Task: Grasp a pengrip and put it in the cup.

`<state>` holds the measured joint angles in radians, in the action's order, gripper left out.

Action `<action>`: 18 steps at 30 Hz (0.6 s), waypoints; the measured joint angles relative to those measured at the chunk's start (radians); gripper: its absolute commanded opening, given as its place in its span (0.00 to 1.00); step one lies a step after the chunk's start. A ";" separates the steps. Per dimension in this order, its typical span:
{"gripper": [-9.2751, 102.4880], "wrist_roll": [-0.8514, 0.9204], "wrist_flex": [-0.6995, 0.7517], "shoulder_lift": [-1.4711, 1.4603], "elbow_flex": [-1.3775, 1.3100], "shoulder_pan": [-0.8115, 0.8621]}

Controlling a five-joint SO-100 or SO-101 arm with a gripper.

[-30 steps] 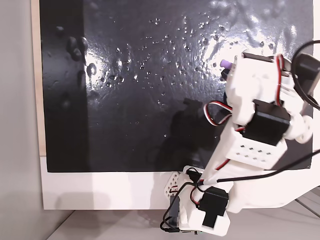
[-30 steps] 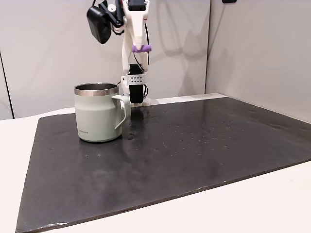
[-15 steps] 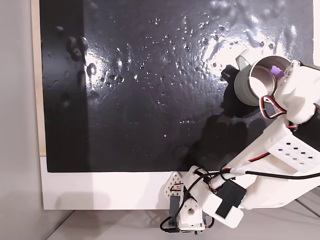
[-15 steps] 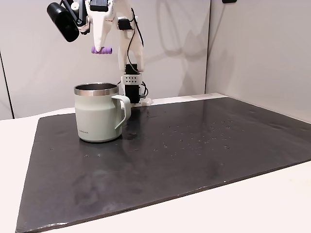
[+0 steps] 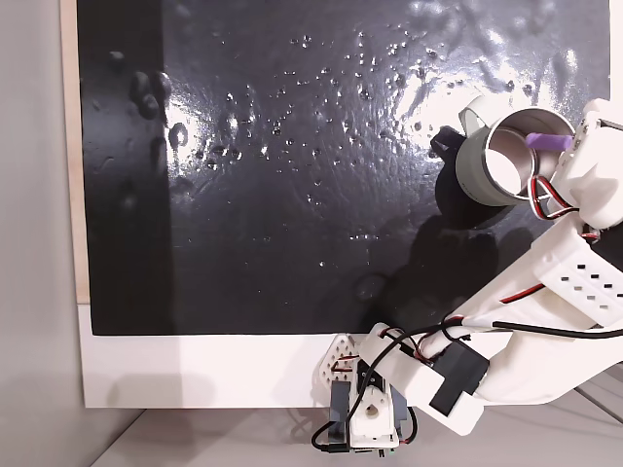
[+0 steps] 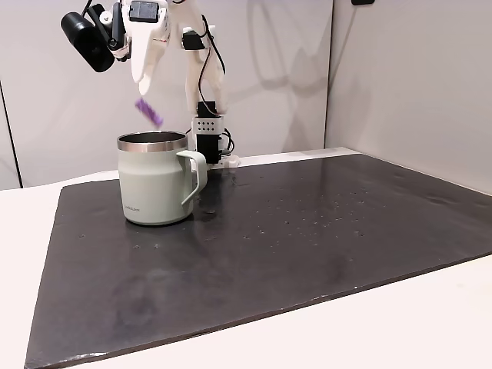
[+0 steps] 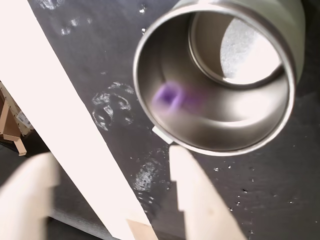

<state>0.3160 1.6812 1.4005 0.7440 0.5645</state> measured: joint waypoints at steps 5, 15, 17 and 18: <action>0.38 0.009 0.000 0.005 0.000 0.005; 0.37 0.020 0.000 0.017 0.008 0.006; 0.37 0.025 0.000 0.017 0.008 0.006; 0.37 0.026 0.000 0.017 0.011 0.006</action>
